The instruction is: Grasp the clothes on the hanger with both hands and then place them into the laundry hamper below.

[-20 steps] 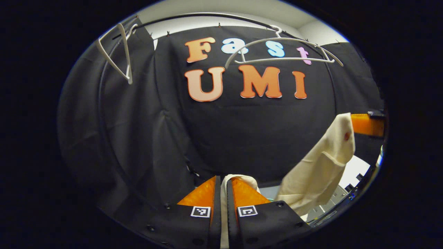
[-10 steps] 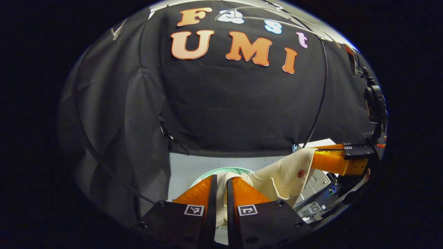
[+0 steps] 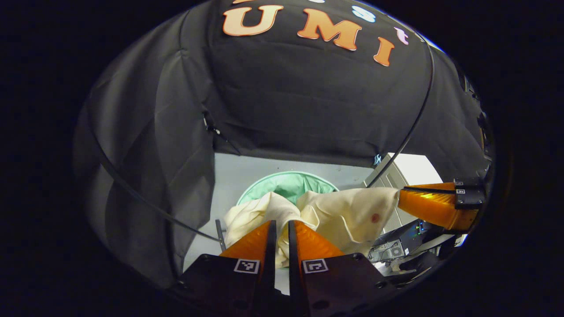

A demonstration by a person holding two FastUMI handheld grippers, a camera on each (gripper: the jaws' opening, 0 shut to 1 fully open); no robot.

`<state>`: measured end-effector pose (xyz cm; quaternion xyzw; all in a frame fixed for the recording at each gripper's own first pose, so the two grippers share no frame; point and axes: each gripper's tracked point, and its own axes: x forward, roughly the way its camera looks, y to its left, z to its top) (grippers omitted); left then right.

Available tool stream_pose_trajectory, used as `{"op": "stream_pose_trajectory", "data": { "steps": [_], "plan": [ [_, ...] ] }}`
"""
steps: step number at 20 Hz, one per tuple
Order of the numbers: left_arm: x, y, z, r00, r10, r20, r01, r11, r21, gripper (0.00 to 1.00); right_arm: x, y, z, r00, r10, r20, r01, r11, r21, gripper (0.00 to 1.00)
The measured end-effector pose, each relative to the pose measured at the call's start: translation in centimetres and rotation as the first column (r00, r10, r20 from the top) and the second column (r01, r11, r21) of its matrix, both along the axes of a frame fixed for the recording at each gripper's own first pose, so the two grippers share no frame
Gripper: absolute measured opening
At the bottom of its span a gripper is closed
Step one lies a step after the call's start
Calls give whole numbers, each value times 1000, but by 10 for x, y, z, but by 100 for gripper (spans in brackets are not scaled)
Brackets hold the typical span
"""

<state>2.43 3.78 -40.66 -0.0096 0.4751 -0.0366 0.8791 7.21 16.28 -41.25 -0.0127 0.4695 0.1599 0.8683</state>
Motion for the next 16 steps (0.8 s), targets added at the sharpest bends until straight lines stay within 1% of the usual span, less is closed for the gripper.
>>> {"op": "stream_pose_trajectory", "data": {
  "steps": [1,2,3,4,5,6,7,8,9,10,13,15,16],
  "plan": [
    [0,1,-4,1000,12,-16,-12,1000,-3,22,0,1,-1,1000,0,0,0,1000,0,8],
    [-2,0,-9,999,16,-44,-17,1000,-21,20,1,1,1,1000,3,0,-3,1000,-5,18],
    [-10,-1,-13,997,21,-72,-23,999,-35,24,1,3,1,1000,9,-2,-9,1000,-3,28],
    [-14,2,-18,996,24,-88,-27,999,-34,38,-1,6,2,1000,13,-4,-13,1000,-2,32],
    [-15,5,-22,994,26,-105,-29,999,-28,35,-1,8,2,1000,19,-8,-19,1000,-3,41],
    [-16,10,-24,993,30,-113,-32,999,-16,61,-2,11,2,1000,23,-9,-23,1000,-2,45],
    [-17,17,-26,992,41,-116,-41,999,7,54,-2,16,2,999,35,-15,-35,999,18,52],
    [-18,23,-27,992,49,-117,-47,999,23,69,-6,26,-1,999,43,-33,-41,998,42,52],
    [-22,28,-30,991,64,-120,-60,997,39,85,-11,28,-4,998,42,-51,-40,998,47,67],
    [-19,30,-27,990,70,-122,-66,997,36,100,-14,26,-7,997,40,-67,-38,999,39,78],
    [-21,40,-23,991,75,-110,-71,997,44,98,-13,15,-16,996,-4,-91,4,1000,2,91],
    [-14,45,-13,996,65,-66,-61,997,53,98,-18,14,-22,993,-35,-111,33,999,-15,94],
    [-8,48,-7,998,62,-33,-60,997,56,100,-22,15,-21,992,-51,-115,48,998,-27,94]
  ]
}}
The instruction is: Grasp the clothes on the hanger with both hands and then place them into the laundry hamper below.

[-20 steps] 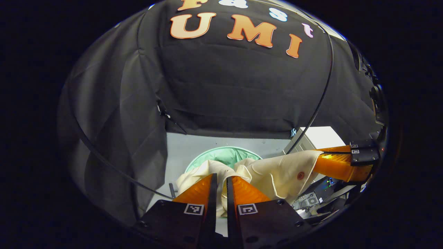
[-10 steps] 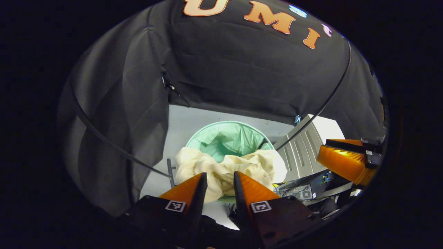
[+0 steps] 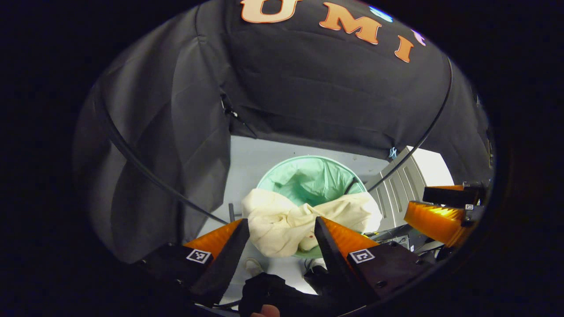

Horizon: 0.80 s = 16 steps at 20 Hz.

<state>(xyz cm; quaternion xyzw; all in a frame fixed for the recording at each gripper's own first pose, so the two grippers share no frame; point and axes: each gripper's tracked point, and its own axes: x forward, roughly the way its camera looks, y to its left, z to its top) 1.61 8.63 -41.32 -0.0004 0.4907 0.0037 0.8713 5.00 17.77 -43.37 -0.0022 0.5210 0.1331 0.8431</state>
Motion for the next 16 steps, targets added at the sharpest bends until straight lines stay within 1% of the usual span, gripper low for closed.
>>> {"op": "stream_pose_trajectory", "data": {
  "steps": [1,4,6,8,10,11,12,14,15,16],
  "plan": [
    [6,0,8,999,-1,32,1,1000,-9,98,1,0,3,1000,-10,11,10,1000,-10,94],
    [13,-1,30,995,-2,96,8,998,-60,98,7,-9,14,996,-59,71,65,995,-77,95],
    [17,-6,49,989,3,145,11,996,-93,98,9,-4,26,989,-103,107,111,991,-73,95],
    [22,-11,70,978,-7,211,27,996,-91,98,12,-1,44,983,-104,152,112,992,-49,95],
    [28,-15,96,955,-10,296,27,998,-54,100,14,-6,63,978,-87,192,98,994,-47,95],
    [26,-19,107,945,-1,328,16,999,-43,98,16,-9,78,971,-84,226,93,995,-31,95],
    [24,-25,117,934,6,356,5,999,-32,98,23,-9,93,960,-79,270,87,996,-18,95],
    [17,-31,142,901,0,434,-8,1000,16,98,31,-20,130,932,-60,356,70,997,-16,95],
    [13,-36,157,886,-3,464,-10,1000,26,100,34,-25,151,919,-54,391,63,998,-9,95],
    [13,-45,173,869,-6,495,-11,999,33,98,34,-29,168,904,-63,423,65,998,8,95]
  ]
}}
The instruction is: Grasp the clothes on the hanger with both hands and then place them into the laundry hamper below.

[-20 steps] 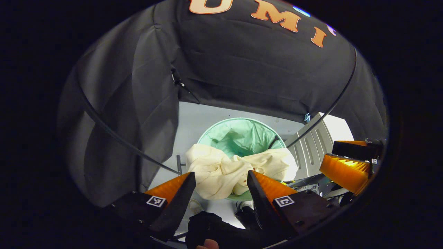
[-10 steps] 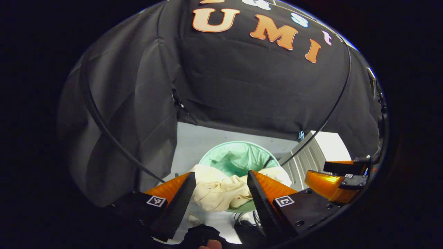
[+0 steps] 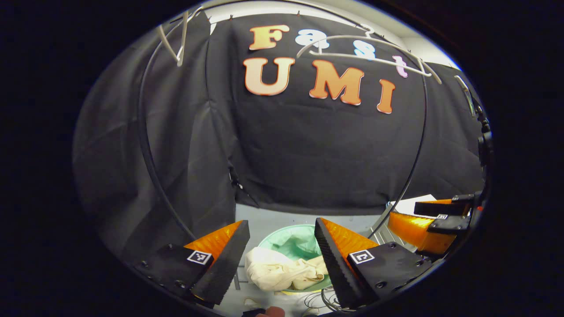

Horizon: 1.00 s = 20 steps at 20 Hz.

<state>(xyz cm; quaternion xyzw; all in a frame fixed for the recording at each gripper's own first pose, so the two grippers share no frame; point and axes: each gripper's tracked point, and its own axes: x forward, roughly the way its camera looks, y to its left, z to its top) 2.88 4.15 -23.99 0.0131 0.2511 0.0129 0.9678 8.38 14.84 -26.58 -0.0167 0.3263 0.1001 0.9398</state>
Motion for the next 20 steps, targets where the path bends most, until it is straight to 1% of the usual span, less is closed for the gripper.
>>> {"op": "stream_pose_trajectory", "data": {
  "steps": [2,3,4,5,6,7,10,11,13,14,15,18,19,20],
  "plan": [
    [-1,-10,32,997,3,83,-4,1000,4,98,-4,-14,33,997,-37,64,35,999,39,95],
    [0,-14,48,993,11,119,-12,1000,4,100,-5,-20,49,994,-54,97,49,997,59,95],
    [0,-18,62,989,19,147,-19,1000,0,97,-6,-30,66,989,-67,130,58,996,70,95],
    [-2,-21,76,984,20,177,-20,1000,-2,97,-6,-38,82,984,-74,163,62,995,77,95],
    [-1,-25,94,977,21,211,-18,1000,-16,94,-10,-48,93,978,-76,193,62,995,78,95],
    [0,-29,111,969,19,246,-14,1000,-20,97,-12,-56,108,971,-81,224,65,995,78,95],
    [1,-38,159,938,11,346,-12,1000,1,94,-13,-74,153,944,-107,312,84,993,87,95],
    [-1,-38,167,930,14,367,-15,1000,0,94,-14,-79,168,935,-112,337,87,992,89,95],
    [-3,-48,182,923,13,384,-8,1000,-14,94,-16,-90,193,916,-121,382,93,991,91,94],
    [-6,-54,184,922,9,388,0,1000,-23,94,-16,-95,204,906,-125,404,96,991,90,87],
    [-8,-58,187,916,7,402,6,999,-31,94,-16,-101,215,895,-130,427,101,991,91,94],
    [-16,-63,204,896,-7,444,18,1000,-20,94,-18,-119,240,860,-149,487,122,989,87,94],
    [-19,-64,208,889,-10,458,17,1000,-11,94,-20,-123,247,850,-150,504,121,989,91,100],
    [-21,-66,212,885,-8,465,12,1000,-6,94,-23,-125,254,844,-150,515,120,989,91,94]
  ]
}}
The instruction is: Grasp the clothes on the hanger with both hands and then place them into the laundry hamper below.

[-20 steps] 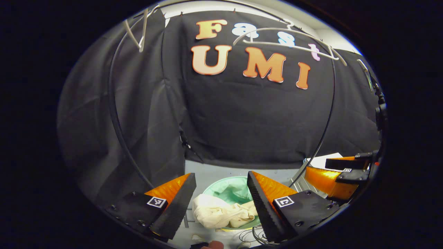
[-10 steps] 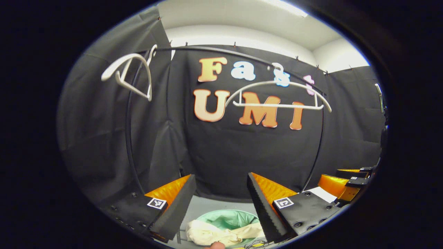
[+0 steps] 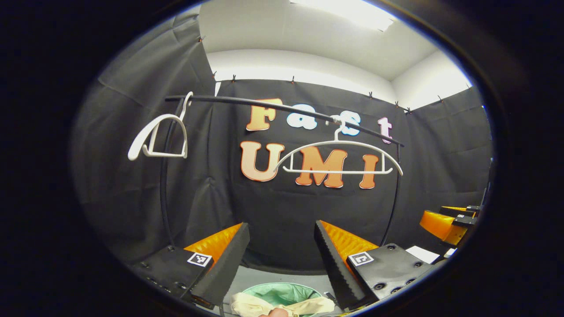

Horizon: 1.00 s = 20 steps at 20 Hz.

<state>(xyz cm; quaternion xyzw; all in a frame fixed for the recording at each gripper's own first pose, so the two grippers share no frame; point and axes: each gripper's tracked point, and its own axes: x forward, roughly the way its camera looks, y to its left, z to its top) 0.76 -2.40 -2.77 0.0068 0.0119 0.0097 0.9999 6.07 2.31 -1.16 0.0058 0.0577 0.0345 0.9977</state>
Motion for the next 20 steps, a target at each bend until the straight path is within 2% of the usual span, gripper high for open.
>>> {"op": "stream_pose_trajectory", "data": {
  "steps": [1,2,8,9,10,12,15,16,17,20],
  "plan": [
    [-3,0,2,1000,8,7,-8,1000,1,94,-2,-2,6,1000,1,12,-1,1000,1,97],
    [-5,0,4,1000,12,12,-12,1000,0,94,-5,-3,11,1000,3,25,-3,1000,4,94],
    [-12,-2,25,998,31,59,-32,999,11,94,-18,-20,38,994,-13,112,10,1000,20,94],
    [-14,-2,28,997,34,65,-35,999,13,100,-23,-24,40,993,-12,119,10,1000,21,94],
    [-15,-1,30,997,36,70,-37,999,15,96,-29,-28,41,992,-12,127,9,1000,23,94],
    [-17,-1,33,996,42,79,-44,999,21,93,-36,-33,43,991,-13,133,9,1000,29,94],
    [-18,-1,34,996,51,77,-52,999,15,93,-44,-39,40,992,-22,128,18,999,34,94],
    [-17,0,34,996,51,76,-52,999,12,97,-47,-40,40,992,-24,125,20,999,37,94],
    [-16,0,35,996,50,77,-51,999,10,94,-50,-41,39,992,-23,121,18,999,40,94],
    [-21,0,41,995,49,90,-50,999,10,94,-54,-42,33,994,-21,107,17,999,37,94]
  ]
}}
